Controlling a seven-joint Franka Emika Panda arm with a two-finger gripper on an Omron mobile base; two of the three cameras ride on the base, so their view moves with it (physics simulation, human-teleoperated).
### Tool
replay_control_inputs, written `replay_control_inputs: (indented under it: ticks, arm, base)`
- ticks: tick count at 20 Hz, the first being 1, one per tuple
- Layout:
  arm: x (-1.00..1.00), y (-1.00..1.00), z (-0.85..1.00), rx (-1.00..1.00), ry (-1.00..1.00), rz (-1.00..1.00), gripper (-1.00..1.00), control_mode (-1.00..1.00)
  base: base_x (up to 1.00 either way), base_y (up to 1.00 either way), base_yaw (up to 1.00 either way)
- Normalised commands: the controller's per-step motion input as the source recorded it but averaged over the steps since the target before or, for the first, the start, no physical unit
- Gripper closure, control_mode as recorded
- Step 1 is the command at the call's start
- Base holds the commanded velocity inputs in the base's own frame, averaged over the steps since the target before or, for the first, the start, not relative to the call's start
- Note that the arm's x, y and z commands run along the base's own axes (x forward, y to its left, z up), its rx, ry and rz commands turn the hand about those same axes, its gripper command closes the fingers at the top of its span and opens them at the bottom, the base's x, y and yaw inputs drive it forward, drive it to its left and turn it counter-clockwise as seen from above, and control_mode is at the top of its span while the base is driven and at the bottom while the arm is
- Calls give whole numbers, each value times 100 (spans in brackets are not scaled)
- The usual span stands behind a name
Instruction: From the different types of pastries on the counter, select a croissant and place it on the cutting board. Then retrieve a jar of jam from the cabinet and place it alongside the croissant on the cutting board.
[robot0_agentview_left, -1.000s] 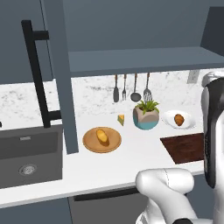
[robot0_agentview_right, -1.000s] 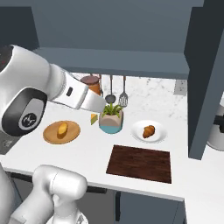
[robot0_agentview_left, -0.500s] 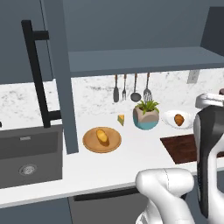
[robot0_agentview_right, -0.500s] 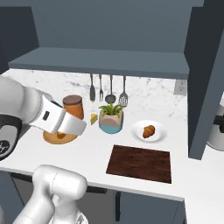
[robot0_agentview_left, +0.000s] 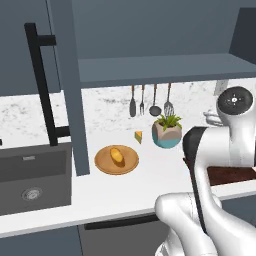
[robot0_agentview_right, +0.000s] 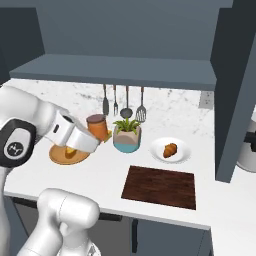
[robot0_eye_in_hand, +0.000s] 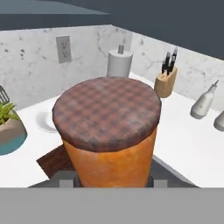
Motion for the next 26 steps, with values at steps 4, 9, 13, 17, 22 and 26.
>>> replay_control_inputs:
  ticks: [4,9,13,17,22,26]
  arm:
    - [18,-19,-36,-10,9,-41,100,-100]
    - [9,-2,-33,-2,1,-38,100,-100]
    - [42,0,-18,0,-1,-28,100,-100]
    - [79,1,-21,0,-3,-5,100,-100]
    - [73,0,-45,0,-4,0,100,-100]
    - [48,0,-34,2,-11,0,100,-100]
  base:
    - [0,0,0]
    - [0,0,0]
    - [0,0,0]
    - [0,0,0]
    - [0,0,0]
    - [0,0,0]
